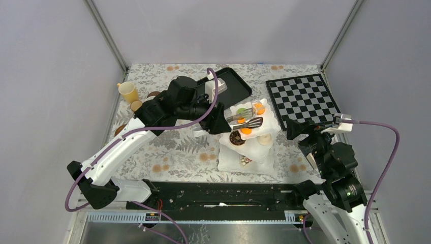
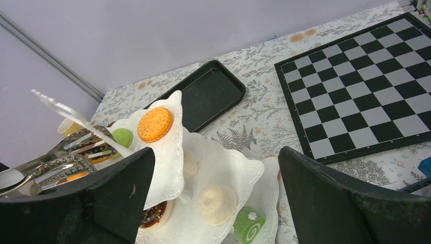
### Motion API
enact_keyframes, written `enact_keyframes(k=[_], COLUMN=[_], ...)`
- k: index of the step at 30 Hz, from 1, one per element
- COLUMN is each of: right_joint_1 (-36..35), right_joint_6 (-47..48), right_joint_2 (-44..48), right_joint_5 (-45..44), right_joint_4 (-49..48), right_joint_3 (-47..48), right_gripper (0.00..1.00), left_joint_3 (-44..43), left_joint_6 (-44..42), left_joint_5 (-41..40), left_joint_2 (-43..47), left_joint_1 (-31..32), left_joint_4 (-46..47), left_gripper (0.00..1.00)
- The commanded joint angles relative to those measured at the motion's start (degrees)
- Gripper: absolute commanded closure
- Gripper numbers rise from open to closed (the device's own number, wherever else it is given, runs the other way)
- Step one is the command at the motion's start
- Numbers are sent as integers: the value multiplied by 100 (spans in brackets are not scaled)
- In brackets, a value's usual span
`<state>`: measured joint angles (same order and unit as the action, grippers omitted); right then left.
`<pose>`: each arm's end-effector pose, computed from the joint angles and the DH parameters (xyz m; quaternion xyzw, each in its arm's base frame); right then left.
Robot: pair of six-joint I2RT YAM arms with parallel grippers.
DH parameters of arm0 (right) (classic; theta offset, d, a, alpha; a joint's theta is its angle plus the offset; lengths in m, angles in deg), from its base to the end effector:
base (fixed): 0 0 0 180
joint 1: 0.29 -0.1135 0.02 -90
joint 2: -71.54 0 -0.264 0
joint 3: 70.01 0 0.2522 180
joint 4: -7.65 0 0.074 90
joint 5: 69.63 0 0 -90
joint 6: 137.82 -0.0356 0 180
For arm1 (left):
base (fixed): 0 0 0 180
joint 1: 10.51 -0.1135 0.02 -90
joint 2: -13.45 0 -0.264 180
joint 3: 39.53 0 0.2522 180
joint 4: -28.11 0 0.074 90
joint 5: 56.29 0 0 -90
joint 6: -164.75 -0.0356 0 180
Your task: Serve the afternoon tea
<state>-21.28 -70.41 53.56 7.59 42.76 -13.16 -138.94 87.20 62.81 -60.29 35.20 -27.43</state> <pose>0.0717 0.0191 0.3604 0.0907 0.6781 0.1986 0.7018 0.1723 -0.2014 0.4238 0.3603 0.7666 -0.4257 0.3181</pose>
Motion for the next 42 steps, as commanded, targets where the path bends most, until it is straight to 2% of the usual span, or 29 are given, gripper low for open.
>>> enact_keyframes(k=[1, 13, 28, 35, 37, 42], right_joint_1=[-28, -26, -28, -28, -28, -28], right_joint_6=[-42, -53, 167, 142, 134, 93], right_joint_2=[5, 0, 35, 33, 14, 1], right_joint_5=[25, 48, -71, -75, -67, -52], right_joint_4=[-251, -251, -205, -185, -188, -197], right_joint_3=[-39, -25, 85, 59, 54, 46], right_gripper=[2, 2, 2, 2, 2, 2], left_joint_3=[-65, -157, -405, -77, 194, 818], left_joint_6=[-57, -219, -1049, -1582, -1542, -829], left_joint_5=[-60, -509, -1026, -1840, -2482, -5433], left_joint_2=[122, 430, 1004, 1756, 1937, 1612], left_joint_1=[25, 25, 25, 17, 17, 10], left_joint_4=[434, 370, -847, -843, -429, 357], left_gripper=[46, 45, 44, 46, 46, 46])
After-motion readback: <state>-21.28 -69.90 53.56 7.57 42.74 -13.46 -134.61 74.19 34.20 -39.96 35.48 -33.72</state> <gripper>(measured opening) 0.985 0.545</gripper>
